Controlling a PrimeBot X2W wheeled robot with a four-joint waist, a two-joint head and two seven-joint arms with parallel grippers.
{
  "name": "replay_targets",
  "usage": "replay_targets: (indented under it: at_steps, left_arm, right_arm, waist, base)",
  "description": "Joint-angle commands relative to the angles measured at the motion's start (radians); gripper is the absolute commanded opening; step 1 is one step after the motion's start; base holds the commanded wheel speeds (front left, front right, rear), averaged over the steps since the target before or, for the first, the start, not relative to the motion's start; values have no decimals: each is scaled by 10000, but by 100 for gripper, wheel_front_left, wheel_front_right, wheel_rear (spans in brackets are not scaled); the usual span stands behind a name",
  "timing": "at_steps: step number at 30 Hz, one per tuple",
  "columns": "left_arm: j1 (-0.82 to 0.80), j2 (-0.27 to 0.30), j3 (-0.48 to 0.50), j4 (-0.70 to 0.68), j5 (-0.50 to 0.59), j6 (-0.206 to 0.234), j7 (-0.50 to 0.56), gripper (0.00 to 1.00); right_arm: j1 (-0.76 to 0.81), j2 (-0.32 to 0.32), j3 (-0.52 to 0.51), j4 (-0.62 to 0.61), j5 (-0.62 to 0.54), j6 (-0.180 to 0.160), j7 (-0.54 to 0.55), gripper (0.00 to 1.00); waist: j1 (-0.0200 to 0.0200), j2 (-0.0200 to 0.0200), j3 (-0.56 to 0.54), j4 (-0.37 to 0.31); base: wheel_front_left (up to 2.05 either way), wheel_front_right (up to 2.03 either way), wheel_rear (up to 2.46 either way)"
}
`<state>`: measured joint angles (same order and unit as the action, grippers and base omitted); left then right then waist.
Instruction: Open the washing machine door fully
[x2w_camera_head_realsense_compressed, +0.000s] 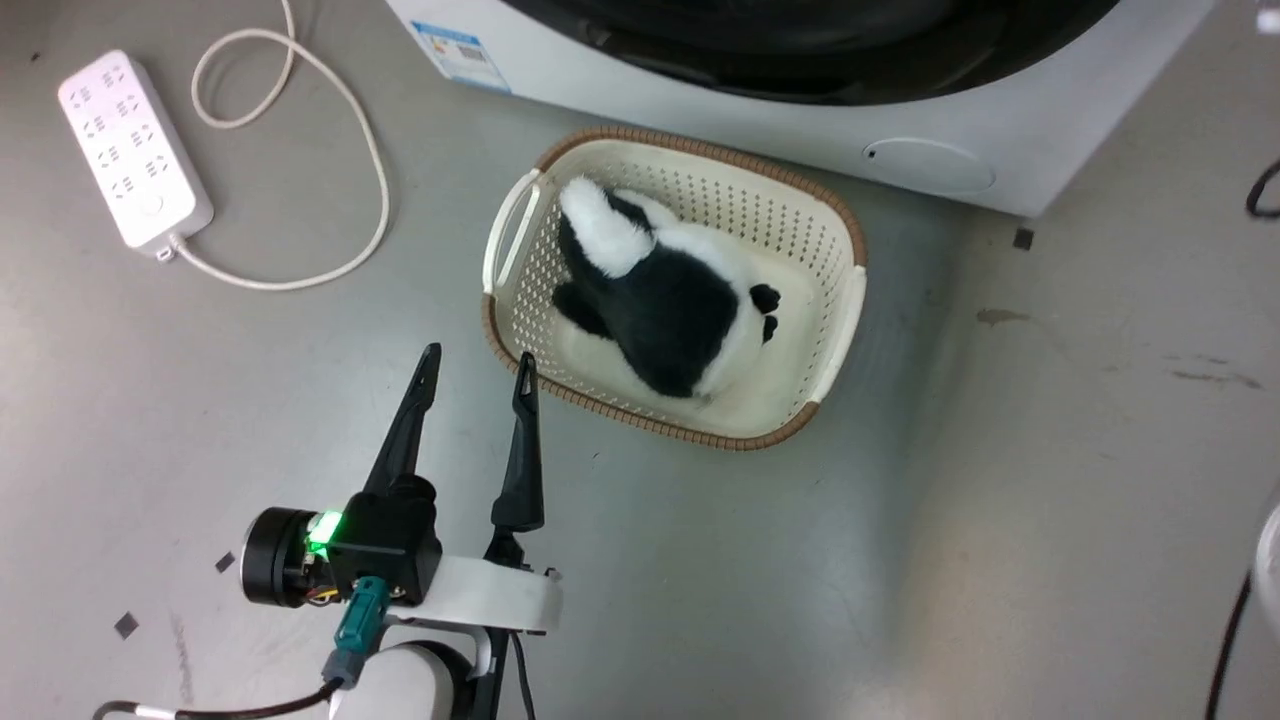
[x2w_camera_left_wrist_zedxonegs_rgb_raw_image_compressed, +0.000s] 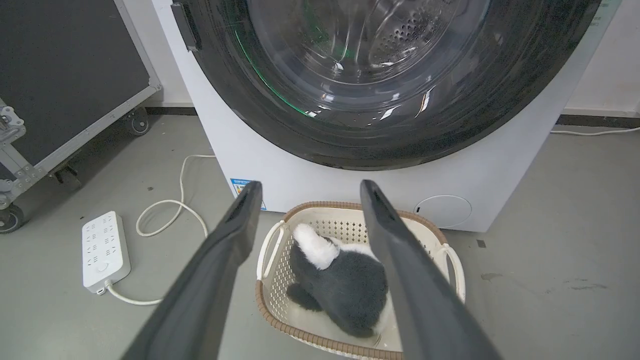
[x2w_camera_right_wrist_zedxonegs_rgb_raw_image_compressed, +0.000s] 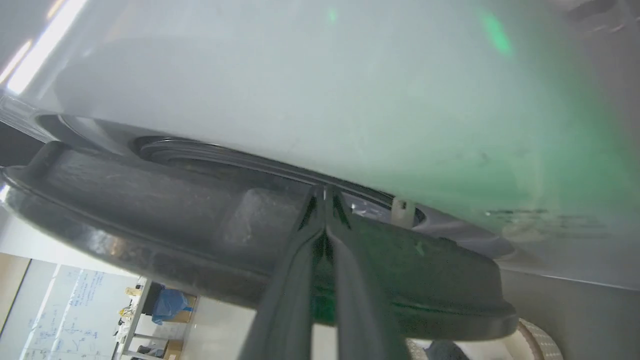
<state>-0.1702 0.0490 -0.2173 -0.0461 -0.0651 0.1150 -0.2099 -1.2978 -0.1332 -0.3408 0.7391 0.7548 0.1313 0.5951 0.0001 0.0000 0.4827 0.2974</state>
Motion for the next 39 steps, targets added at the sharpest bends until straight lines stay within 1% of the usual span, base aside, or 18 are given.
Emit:
replay_targets:
  at_steps: [1, 6, 10, 17, 22, 25, 29, 32, 39]
  left_arm:
    - [-238, 10, -128, -46, -49, 101, -133, 100]
    - [-340, 11, -246, -42, -92, 174, -217, 100]
    - [-360, 11, -248, 13, -91, 242, -301, 100]
    - [-311, 12, -153, 246, -150, 211, -446, 100]
    - [-186, 12, -84, 370, -323, 163, -519, 100]
    - [-94, 12, 64, 411, -271, 86, -519, 100]
    - [87, 12, 227, 404, -336, -18, -519, 100]
    - [261, 12, 292, 441, -312, -90, -519, 100]
    - [618, 12, 323, 501, -238, -319, -519, 100]
  right_arm:
    - [-627, -27, -149, 332, 293, -4, 419, 0]
    - [-934, -30, -345, 550, 557, -4, 940, 0]
    - [-744, 67, -425, 506, 887, -5, 1541, 0]
    - [-8, 351, -833, 147, 1782, -5, 2303, 0]
    - [807, 613, -1141, -201, 2485, -6, 2773, 0]
    - [1409, 750, -1050, -501, 2731, -6, 2969, 0]
    - [2382, 818, -442, -982, 3132, -6, 3272, 0]
    - [3129, 824, 508, -1270, 3905, -6, 3355, 0]
    - [4949, 827, 2926, -2115, 5414, -6, 2912, 0]
  waist:
    - [-1, 0, 180, 120]
    - [-1, 0, 326, 230]
    - [-1, 0, 314, 214]
    - [-1, 0, 15, 41]
    - [-1, 0, -455, -87]
    - [-1, 0, -736, -219]
    - [-1, 0, -1181, -356]
    - [-1, 0, -1485, -421]
    - [-1, 0, -1991, -497]
  base:
    - [0, 0, 0]
    - [0, 0, 0]
    - [0, 0, 0]
    - [0, 0, 0]
    - [0, 0, 0]
    - [0, 0, 0]
    - [0, 0, 0]
    - [0, 0, 0]
    - [0, 0, 0]
